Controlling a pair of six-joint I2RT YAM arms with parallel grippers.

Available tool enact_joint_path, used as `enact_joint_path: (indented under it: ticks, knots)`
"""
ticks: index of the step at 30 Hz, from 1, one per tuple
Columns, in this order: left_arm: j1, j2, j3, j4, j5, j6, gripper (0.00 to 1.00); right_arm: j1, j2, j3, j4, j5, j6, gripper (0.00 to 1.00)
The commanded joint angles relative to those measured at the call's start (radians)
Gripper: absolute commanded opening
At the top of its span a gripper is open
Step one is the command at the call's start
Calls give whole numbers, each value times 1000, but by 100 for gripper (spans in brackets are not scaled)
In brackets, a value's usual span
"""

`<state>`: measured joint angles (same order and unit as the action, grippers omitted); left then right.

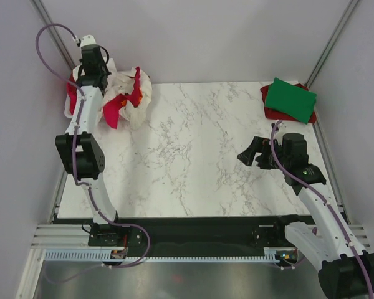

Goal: Fold and stack the t-shirts
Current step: Grab the tshirt from the pile, then move the tshirt to the center of the board

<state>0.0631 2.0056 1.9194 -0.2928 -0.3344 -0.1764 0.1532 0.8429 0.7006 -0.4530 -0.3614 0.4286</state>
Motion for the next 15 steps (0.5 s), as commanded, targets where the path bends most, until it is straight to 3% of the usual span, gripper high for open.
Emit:
enact_joint_path:
  ticks: [1, 6, 10, 11, 13, 14, 15]
  knots:
    - [-101, -114, 272, 6, 6, 74, 2, 3, 5, -1, 22, 1, -21, 98]
    - [-239, -185, 609, 1, -27, 115, 2, 3, -2, 0, 22, 18, -19, 98]
    - [-305, -281, 574, -9, -63, 106, 3, 3, -11, 2, 17, 54, -16, 98]
    - [-310, -321, 491, -25, -64, 106, 32, 2, -14, 7, 19, 62, -14, 98]
    - [-315, -375, 367, -42, -66, 89, 69, 3, -15, 19, 4, 91, -8, 98]
    - [-315, -431, 214, -52, -72, 50, 92, 2, -16, 37, -6, 132, -5, 98]
    - [-316, -459, 128, -74, -71, 28, 100, 3, -18, 51, -16, 163, 1, 98]
